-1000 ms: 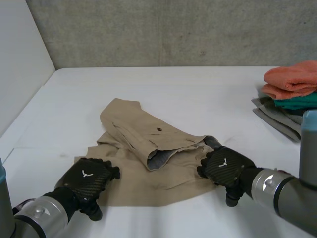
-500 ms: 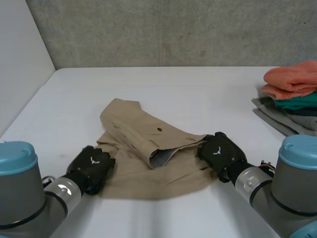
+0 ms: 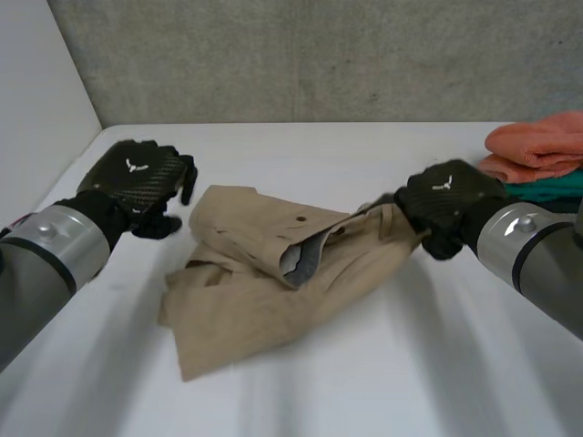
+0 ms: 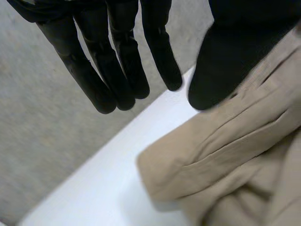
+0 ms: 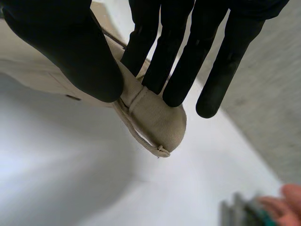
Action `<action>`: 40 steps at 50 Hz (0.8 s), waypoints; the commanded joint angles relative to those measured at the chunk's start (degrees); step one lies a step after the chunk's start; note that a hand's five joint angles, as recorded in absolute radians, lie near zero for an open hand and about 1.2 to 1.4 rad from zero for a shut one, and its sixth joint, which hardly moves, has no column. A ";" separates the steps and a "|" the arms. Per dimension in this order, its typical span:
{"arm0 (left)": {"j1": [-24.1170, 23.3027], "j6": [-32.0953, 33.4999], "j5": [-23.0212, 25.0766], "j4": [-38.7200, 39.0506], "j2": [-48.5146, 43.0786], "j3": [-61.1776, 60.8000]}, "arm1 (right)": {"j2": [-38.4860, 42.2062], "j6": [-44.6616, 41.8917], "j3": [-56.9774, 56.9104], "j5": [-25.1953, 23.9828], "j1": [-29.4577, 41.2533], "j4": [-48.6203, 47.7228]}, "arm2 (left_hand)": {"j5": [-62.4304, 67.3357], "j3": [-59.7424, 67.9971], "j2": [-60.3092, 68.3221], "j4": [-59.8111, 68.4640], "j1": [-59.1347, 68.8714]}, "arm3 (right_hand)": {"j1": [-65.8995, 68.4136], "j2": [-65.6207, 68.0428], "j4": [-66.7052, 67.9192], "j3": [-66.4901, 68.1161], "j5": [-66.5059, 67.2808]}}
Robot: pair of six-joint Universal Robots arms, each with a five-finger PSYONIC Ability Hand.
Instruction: Fold the laundry.
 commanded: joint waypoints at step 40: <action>-4.21 2.90 -3.67 11.21 -12.99 -15.06 | 2.77 15.42 -7.02 9.36 3.65 5.79 | 30.16 30.19 30.34 30.28 32.66 | 15.22 12.71 11.79 11.43 13.57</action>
